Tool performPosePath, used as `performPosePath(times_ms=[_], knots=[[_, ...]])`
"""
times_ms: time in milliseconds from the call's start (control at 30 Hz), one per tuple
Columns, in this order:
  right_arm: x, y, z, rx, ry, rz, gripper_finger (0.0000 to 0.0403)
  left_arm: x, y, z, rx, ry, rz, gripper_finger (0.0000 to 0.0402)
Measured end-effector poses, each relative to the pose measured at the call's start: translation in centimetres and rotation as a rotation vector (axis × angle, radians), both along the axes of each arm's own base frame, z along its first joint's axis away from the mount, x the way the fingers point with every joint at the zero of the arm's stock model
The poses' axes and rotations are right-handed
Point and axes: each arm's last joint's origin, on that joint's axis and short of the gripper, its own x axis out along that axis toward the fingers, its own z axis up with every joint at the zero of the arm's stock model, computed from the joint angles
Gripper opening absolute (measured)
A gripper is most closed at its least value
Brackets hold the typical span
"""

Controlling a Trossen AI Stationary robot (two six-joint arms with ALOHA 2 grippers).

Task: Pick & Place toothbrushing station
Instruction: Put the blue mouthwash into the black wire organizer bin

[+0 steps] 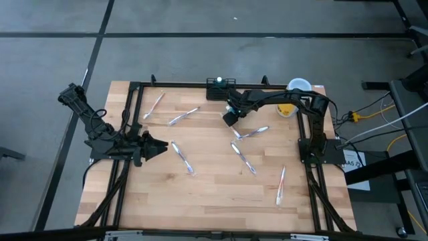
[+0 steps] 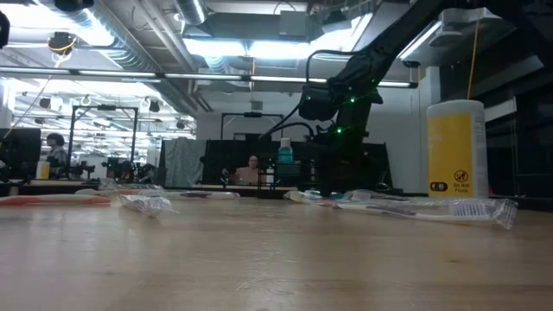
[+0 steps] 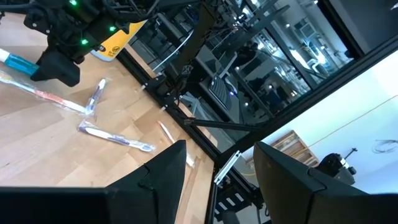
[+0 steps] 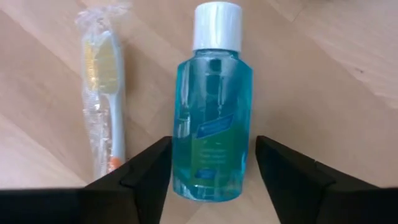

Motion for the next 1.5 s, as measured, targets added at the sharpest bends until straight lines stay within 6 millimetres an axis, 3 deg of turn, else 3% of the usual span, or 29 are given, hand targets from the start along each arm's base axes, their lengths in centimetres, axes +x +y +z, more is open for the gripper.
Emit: performPosePath(times_ms=[300,500,633,900,1167,1333,1500], knots=[[0.5,1.1,-0.2,-0.016,0.013,0.028,0.0123,0.0,0.0,0.1,-0.004,-0.005,0.0,0.0184],[0.9,2.3,-0.1,0.002,0.001,0.067,0.0111,0.0,0.0,0.3,0.0,-0.023,-0.001,0.0184],[1.3,4.7,0.8,0.102,-0.043,0.153,0.0109,0.0,0.0,0.4,0.02,-0.028,-0.002,0.0184],[0.8,10.5,7.5,0.078,-0.203,0.277,0.0108,0.0,0.0,-0.6,0.061,0.052,0.005,0.0184],[0.0,15.9,14.2,0.148,-0.539,0.24,0.0114,0.2,0.8,-1.5,0.1,0.123,0.083,0.0185],[0.5,18.6,15.9,0.237,-0.71,0.208,0.0115,1.7,1.1,-1.3,0.137,0.112,0.056,0.0193],[1.0,19.9,17.1,0.232,-0.785,0.191,0.0115,4.5,1.9,-1.1,0.148,0.063,0.032,0.0221]])
